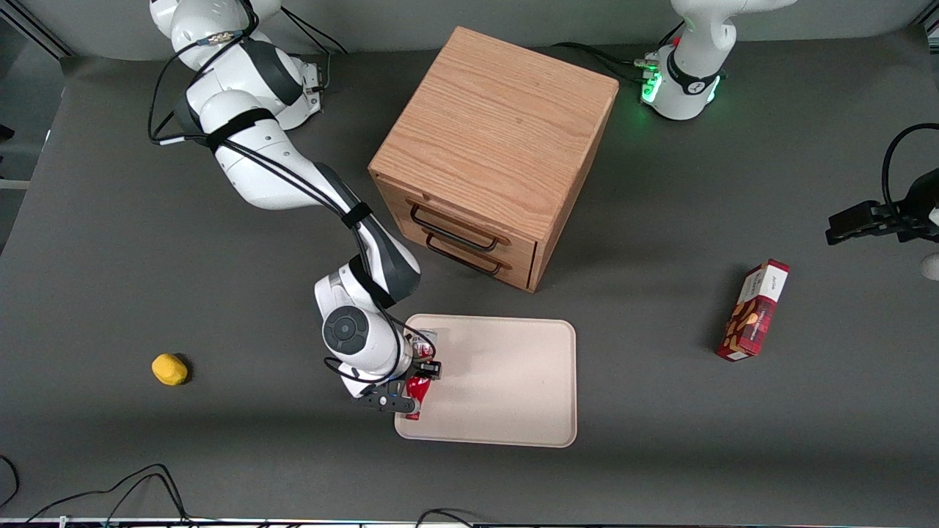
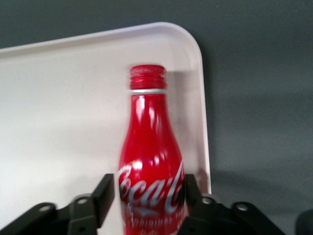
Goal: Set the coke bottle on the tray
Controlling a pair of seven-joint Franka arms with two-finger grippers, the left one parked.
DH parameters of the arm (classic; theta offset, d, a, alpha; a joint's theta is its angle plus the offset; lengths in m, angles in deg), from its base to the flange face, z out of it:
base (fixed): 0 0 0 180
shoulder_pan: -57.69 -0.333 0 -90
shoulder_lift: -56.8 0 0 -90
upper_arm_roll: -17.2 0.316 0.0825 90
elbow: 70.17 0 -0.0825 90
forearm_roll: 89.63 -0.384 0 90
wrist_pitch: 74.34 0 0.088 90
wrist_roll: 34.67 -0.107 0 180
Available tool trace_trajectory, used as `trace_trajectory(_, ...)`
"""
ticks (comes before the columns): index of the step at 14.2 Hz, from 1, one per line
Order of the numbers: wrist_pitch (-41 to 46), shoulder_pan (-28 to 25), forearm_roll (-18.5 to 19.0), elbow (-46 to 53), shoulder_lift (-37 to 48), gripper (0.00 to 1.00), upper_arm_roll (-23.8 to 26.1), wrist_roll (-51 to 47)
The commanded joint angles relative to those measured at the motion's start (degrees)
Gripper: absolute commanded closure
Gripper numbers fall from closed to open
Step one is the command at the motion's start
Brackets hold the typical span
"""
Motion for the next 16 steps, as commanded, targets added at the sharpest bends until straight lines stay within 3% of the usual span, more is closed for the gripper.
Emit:
trace_trajectory(1, -0.23, -0.53, -1.11, 2.55, -1.32, 0.0, -0.31, 1.57)
trace_trajectory(6, 2.75, -0.27, -1.2, 2.63, -0.18, 0.0, -0.04, 1.39)
trace_trajectory(10, 16.96, 2.01, -1.55, 1.33, 9.37, 0.0, 0.39, 0.86)
trace_trajectory(12, 22.78, 4.9, -1.9, -4.8, 17.01, 0.0, 1.88, 0.34)
trace_trajectory(16, 24.2, 11.05, -2.25, -26.05, 37.13, 0.0, 2.68, 0.51)
